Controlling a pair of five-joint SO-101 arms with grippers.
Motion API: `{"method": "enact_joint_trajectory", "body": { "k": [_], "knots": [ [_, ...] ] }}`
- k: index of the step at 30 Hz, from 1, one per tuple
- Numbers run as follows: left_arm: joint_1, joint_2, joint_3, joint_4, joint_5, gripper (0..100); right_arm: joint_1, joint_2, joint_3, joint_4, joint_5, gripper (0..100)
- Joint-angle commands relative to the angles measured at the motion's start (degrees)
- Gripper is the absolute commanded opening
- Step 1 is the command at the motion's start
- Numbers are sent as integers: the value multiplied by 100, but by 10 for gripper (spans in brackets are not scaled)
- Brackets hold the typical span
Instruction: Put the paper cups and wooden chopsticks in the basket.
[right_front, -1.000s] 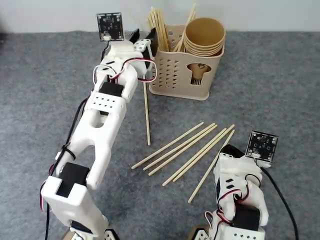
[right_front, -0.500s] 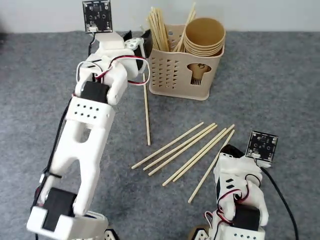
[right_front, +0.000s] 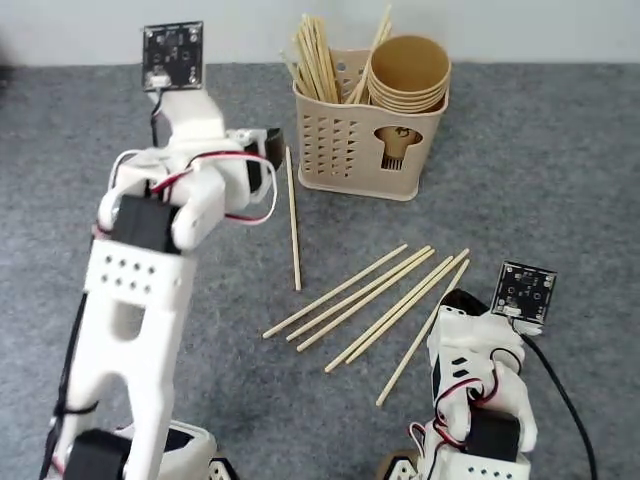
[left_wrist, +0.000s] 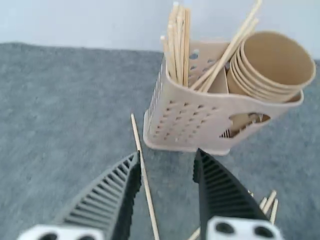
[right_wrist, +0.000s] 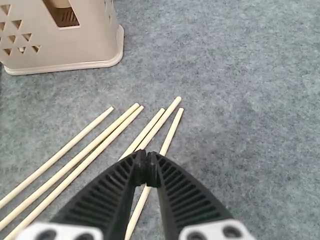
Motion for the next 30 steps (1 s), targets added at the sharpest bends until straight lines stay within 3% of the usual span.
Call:
{"method": "enact_joint_trajectory", "body": {
  "k": [1, 6, 10, 15, 19, 24, 30],
  "knots": [
    [-35, -589, -338, 721, -9, 173, -57, -48, -211, -84, 18, 9],
    [-35, -1187, -277, 1556, 0, 172, -347, -40, -791, 127, 62, 9],
    [-26, -1785, 312, 1556, 0, 127, -585, 13, -1240, 233, 70, 8],
    [-26, -2655, 1710, 589, -18, 19, -725, 927, -1767, 251, 211, 8],
    [-9, -3341, 3029, -273, -26, 17, -725, 2123, -2321, 251, 193, 8],
    [9, -4167, 4259, -765, -35, 17, -725, 3635, -2822, 189, 141, 8],
    [-18, -4818, 5402, -826, -264, 18, -752, 5684, -3587, -145, -1187, 65]
  ]
}}
